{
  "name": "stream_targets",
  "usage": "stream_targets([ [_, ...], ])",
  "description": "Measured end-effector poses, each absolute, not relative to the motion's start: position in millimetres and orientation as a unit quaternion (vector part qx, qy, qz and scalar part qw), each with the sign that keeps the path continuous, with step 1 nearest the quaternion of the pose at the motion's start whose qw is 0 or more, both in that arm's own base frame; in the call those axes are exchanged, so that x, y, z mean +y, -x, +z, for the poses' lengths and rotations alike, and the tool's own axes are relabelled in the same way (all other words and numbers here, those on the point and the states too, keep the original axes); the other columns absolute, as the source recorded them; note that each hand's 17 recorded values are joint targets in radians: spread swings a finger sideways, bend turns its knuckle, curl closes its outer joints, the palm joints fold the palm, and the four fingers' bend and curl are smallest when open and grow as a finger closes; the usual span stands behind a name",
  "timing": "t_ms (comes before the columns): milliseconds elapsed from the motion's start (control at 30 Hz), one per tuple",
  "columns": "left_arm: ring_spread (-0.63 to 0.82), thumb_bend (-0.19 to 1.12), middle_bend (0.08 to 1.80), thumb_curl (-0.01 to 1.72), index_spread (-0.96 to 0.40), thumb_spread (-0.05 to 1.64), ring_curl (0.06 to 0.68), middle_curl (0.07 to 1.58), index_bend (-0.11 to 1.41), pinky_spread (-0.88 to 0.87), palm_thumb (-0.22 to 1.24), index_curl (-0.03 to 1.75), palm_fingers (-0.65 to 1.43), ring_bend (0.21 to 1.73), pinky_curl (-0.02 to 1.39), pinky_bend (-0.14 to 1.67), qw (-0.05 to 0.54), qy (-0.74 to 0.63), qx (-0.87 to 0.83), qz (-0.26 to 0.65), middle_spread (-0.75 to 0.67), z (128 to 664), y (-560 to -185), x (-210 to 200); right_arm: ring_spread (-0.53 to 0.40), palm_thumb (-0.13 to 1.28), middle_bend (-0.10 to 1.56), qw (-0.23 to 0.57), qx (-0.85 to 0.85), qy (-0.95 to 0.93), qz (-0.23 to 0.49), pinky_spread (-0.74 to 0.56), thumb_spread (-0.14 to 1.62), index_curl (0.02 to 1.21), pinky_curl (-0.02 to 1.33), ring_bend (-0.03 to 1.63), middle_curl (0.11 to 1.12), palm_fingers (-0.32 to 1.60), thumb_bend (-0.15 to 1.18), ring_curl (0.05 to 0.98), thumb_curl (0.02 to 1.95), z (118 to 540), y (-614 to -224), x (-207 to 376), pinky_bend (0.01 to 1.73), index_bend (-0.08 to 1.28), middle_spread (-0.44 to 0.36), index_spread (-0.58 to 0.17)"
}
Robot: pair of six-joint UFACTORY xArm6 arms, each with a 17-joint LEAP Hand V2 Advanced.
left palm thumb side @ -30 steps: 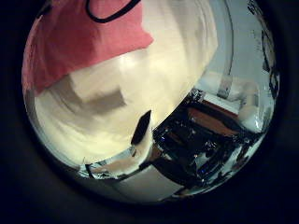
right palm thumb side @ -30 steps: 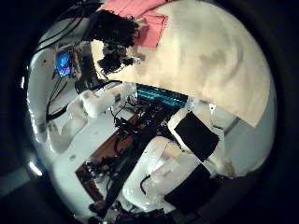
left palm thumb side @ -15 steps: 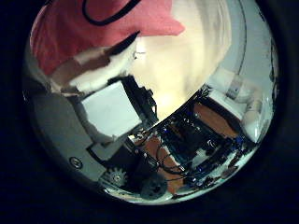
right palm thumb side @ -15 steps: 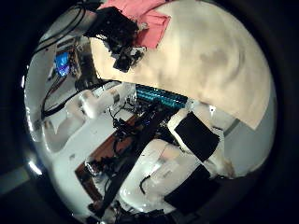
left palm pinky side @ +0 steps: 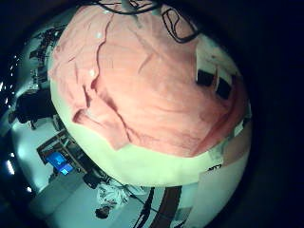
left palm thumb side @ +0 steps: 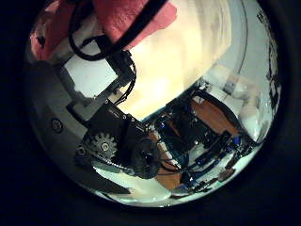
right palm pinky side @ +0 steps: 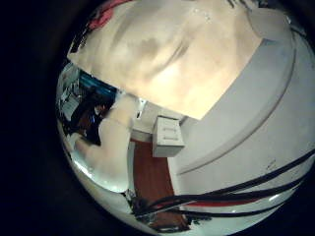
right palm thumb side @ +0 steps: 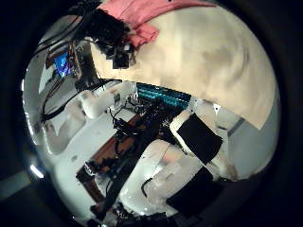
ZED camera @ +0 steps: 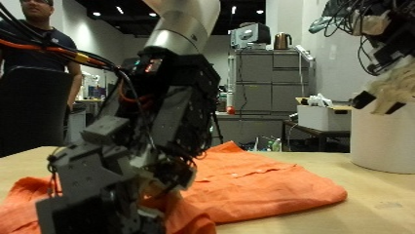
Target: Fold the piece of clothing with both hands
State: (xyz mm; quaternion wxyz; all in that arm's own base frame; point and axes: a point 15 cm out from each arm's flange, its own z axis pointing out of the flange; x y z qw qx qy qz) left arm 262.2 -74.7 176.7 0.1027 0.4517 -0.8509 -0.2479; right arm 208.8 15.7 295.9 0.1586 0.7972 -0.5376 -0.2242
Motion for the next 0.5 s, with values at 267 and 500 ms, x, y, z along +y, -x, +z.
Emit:
stream_targets([
  [267,-0.45,-0.01,0.99,0.64,-0.63,0.97,0.564,0.89,0.4,-0.74,0.85,0.85,1.0,1.28,0.56,0.84,0.132,-0.465,-0.844,-0.234,-0.53,196,-247,-30,0.187,0.74,0.2,0.13,-0.543,-0.809,-0.186,0.36,1.34,0.31,0.32,0.25,0.33,0.27,0.0,0.27,0.31,266,-238,14,0.21,0.17,0.036,-0.265],
  [500,-0.44,-0.02,0.99,0.67,-0.65,0.97,0.569,0.95,0.38,-0.73,0.84,0.99,0.96,1.3,0.59,0.86,0.122,-0.478,-0.842,-0.218,-0.54,206,-238,-19,0.17,0.74,0.19,0.131,-0.538,-0.814,-0.178,0.32,1.21,0.3,0.32,0.28,0.33,0.24,-0.02,0.277,0.34,226,-270,17,0.21,0.15,0.029,-0.261],
])
